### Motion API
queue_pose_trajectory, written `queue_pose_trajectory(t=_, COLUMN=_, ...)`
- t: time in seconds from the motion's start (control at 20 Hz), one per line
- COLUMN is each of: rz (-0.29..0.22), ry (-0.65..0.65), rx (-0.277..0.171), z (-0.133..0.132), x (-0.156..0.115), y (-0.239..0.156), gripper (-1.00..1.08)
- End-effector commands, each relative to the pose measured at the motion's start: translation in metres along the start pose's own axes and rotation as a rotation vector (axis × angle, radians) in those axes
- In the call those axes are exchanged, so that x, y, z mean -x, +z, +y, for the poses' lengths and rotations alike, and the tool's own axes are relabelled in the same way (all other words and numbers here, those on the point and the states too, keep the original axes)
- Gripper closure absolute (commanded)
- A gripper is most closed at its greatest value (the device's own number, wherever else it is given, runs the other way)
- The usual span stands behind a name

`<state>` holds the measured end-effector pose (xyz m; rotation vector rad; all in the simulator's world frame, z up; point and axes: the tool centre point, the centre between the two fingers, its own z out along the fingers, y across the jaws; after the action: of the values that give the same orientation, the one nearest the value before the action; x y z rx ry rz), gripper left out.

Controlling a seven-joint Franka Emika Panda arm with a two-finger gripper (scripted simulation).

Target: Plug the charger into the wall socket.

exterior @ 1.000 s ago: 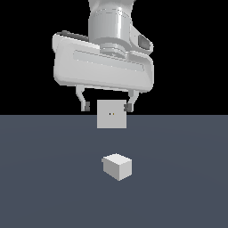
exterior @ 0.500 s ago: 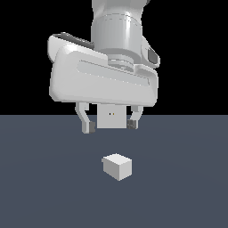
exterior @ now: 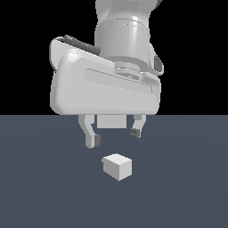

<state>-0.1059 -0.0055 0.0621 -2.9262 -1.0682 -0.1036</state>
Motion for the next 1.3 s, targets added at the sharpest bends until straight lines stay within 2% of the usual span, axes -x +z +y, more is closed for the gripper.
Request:
queue_pose_trajectory(t=0.0, rz=0.001, ry=-0.008, rx=0.000, z=0.000, x=0.001, y=0.001, gripper=-0.92)
queue_pose_trajectory(t=0.55, rz=0.000, ry=-0.002, rx=0.000, z=0.000, x=0.000, y=0.005, gripper=-0.92)
queue_pose_trajectory(t=1.25, rz=0.000, ry=-0.001, rx=0.001, z=0.000, x=0.004, y=0.049, gripper=-0.92)
